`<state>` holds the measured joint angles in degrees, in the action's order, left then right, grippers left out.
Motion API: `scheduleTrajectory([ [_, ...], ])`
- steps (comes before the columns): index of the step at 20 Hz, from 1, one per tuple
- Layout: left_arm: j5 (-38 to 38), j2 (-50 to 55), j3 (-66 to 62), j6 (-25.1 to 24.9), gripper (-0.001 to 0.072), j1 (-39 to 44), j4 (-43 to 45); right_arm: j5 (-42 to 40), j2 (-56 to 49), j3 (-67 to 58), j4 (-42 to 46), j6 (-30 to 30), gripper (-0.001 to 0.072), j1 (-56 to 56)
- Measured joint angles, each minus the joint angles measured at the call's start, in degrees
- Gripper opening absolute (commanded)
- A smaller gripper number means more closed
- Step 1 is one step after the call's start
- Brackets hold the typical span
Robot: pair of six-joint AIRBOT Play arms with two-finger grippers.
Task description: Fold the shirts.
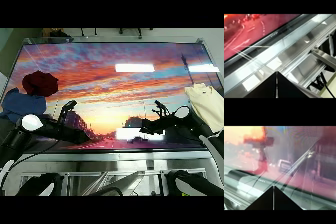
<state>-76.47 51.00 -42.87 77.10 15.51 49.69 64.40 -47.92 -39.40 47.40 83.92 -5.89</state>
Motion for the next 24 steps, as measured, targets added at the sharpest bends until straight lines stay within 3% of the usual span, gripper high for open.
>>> scheduleTrajectory([
  [9,0.0,0.0,0.0,-0.2,0.0014,0.0,0.1,0.1,0.0,0.0,0.0,0.0,0.0016,0.0],
  [17,4.5,0.0,0.0,0.6,0.0013,0.0,-0.1,0.1,0.0,0.0,0.0,0.0,0.0016,0.0],
  [20,6.8,0.7,-3.4,0.9,0.0018,-3.3,4.7,0.1,0.0,0.0,0.0,0.0,0.0017,0.0],
  [21,7.0,1.5,-6.3,1.0,0.0266,-6.1,8.0,0.0,0.0,0.0,0.0,0.0,0.0017,0.0],
  [22,7.4,2.6,-9.6,1.1,0.0692,-9.4,11.3,-0.1,0.0,0.0,0.0,0.0,0.0017,0.0],
  [24,8.4,6.1,-17.4,1.4,0.0675,-17.5,16.8,-1.2,0.0,0.0,-0.1,0.0,0.0016,0.0],
])
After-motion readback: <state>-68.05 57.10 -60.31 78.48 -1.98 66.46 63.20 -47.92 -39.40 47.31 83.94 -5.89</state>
